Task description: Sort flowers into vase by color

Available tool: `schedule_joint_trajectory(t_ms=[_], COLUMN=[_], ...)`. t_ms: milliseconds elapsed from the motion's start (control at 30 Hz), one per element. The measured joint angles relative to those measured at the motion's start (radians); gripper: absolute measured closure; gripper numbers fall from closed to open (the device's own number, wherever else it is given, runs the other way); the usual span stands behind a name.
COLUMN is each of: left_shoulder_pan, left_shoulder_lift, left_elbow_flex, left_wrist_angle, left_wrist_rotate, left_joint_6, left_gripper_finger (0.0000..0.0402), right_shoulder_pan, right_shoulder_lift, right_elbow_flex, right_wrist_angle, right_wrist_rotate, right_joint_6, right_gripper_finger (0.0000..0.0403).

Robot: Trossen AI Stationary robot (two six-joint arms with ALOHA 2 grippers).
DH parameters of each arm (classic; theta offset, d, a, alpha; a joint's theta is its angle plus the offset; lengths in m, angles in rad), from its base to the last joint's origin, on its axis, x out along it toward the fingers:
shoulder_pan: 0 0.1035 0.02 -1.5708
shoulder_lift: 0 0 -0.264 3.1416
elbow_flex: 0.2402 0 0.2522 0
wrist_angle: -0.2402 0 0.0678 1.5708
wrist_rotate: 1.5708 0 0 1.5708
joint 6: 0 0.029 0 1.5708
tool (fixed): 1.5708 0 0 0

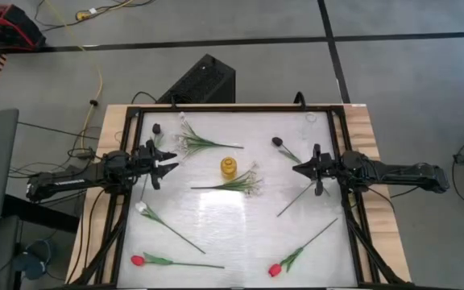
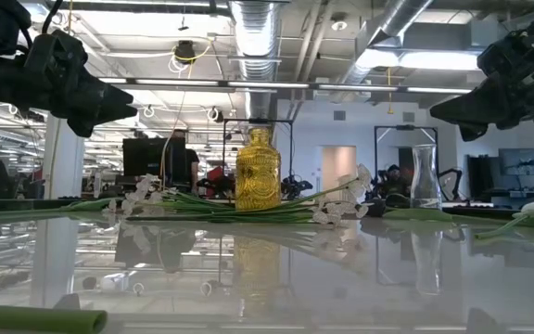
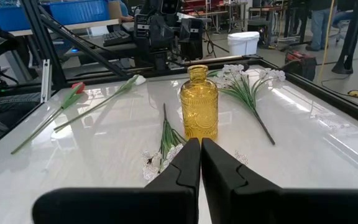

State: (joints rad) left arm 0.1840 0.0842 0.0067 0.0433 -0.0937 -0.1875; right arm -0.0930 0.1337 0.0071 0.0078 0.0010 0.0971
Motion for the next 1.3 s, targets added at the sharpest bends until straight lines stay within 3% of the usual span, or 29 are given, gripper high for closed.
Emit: schedule_joint_trajectory(t_ms=[333,500,700,800,900,1033,1167,1300], left_shoulder_pan=[0.0,0.0,0.0,0.0,0.0,0.0,0.0,0.0], left_shoulder_lift=[0.0,0.0,0.0,0.001,0.001,0.001,0.001,0.001], left_elbow_flex=[0.0,0.0,0.0,0.0,0.0,0.0,0.0,0.0], left_wrist_angle=[0.003,0.046,0.046,0.054,0.059,0.071,0.167,0.239], left_wrist_rotate=[-0.001,-0.076,-0.087,-0.106,-0.213,-0.271,-0.238,-0.041], left_joint_6=[0.0,0.015,-0.031,-0.079,-0.073,-0.109,-0.064,0.054], left_gripper_finger=[0.0229,0.0229,0.0229,0.0229,0.0229,0.0229,0.0229,0.0229], right_shoulder_pan=[0.0,0.0,0.0,0.0,-0.01,-0.017,-0.01,0.007], right_shoulder_lift=[0.0,0.0,0.0,0.0,0.005,0.041,0.138,0.273], right_elbow_flex=[0.0,0.0,0.0,0.0,0.022,0.076,0.134,0.214], right_wrist_angle=[0.0,0.0,0.027,0.085,0.101,0.11,0.095,0.095], right_wrist_rotate=[0.0,0.0,-0.001,0.019,0.075,0.057,0.042,0.042], right_joint_6=[0.0,0.0,0.007,0.108,0.193,0.331,0.348,0.381], right_gripper_finger=[0.0359,0.0359,0.0359,0.0359,0.0359,0.0359,0.0359,0.0359])
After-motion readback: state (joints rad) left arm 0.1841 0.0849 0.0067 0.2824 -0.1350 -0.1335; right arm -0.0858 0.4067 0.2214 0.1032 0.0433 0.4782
